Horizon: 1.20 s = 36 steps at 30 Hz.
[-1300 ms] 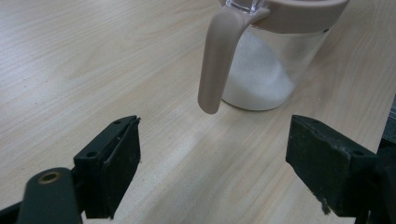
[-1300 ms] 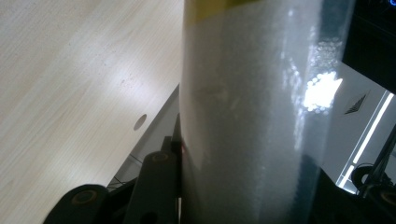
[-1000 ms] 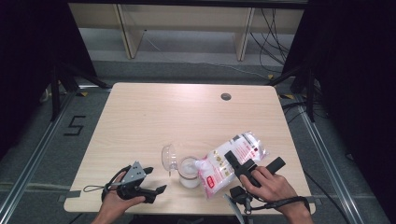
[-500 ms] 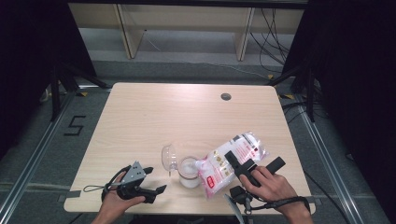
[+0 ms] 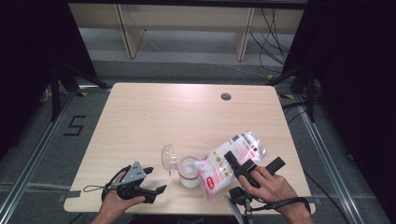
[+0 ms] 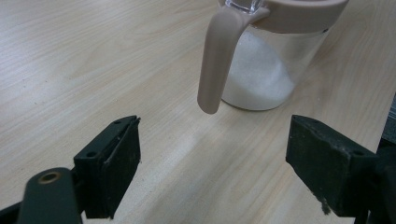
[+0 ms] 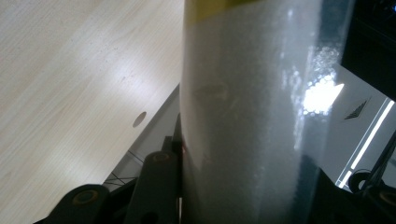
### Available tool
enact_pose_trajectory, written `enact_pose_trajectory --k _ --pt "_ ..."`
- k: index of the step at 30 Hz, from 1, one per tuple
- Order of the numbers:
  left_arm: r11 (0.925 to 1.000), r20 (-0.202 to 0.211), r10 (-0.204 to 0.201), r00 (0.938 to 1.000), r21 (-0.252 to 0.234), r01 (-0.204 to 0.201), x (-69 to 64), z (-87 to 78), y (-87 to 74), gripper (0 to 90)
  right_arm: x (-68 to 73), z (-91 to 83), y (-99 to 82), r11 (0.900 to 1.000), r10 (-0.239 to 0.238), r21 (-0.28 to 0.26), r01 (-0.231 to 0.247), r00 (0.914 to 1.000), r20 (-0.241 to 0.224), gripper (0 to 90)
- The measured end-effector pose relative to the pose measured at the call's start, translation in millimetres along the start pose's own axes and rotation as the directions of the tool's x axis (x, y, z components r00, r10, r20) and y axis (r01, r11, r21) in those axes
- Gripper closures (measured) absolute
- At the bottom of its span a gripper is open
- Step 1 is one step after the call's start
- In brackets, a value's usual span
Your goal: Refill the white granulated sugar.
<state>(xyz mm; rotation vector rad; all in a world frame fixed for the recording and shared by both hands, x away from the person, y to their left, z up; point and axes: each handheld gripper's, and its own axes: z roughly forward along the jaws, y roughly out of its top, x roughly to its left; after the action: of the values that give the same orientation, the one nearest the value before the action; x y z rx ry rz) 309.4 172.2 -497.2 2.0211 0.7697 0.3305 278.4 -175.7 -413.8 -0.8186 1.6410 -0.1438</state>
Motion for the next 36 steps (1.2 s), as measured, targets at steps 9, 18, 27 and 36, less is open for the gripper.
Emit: enact_pose_trajectory --k 9,18,27,36 --pt "1.0000 0.001 0.002 1.0000 0.001 -0.002 0.0 -0.1 0.0 17.5 -1.8 -0.8 0.9 1.0000 -0.006 0.000 0.006 1.0000 -0.008 70.6" --pt "1.0000 -0.001 -0.002 1.0000 -0.001 0.002 -0.1 0.0 0.0 17.5 -1.6 -1.0 0.3 1.0000 -0.006 -0.001 0.006 1.0000 0.000 71.1" --pt "1.0000 0.000 0.001 1.0000 0.002 -0.001 0.1 -0.1 0.0 17.5 -0.9 -0.5 0.2 0.9999 0.010 -0.009 -0.010 0.9999 0.004 72.3" --pt "1.0000 0.000 0.002 1.0000 0.002 -0.002 0.1 0.1 -0.1 17.5 -1.7 -1.3 -0.7 0.9999 0.008 -0.010 -0.008 1.0000 -0.003 73.5"
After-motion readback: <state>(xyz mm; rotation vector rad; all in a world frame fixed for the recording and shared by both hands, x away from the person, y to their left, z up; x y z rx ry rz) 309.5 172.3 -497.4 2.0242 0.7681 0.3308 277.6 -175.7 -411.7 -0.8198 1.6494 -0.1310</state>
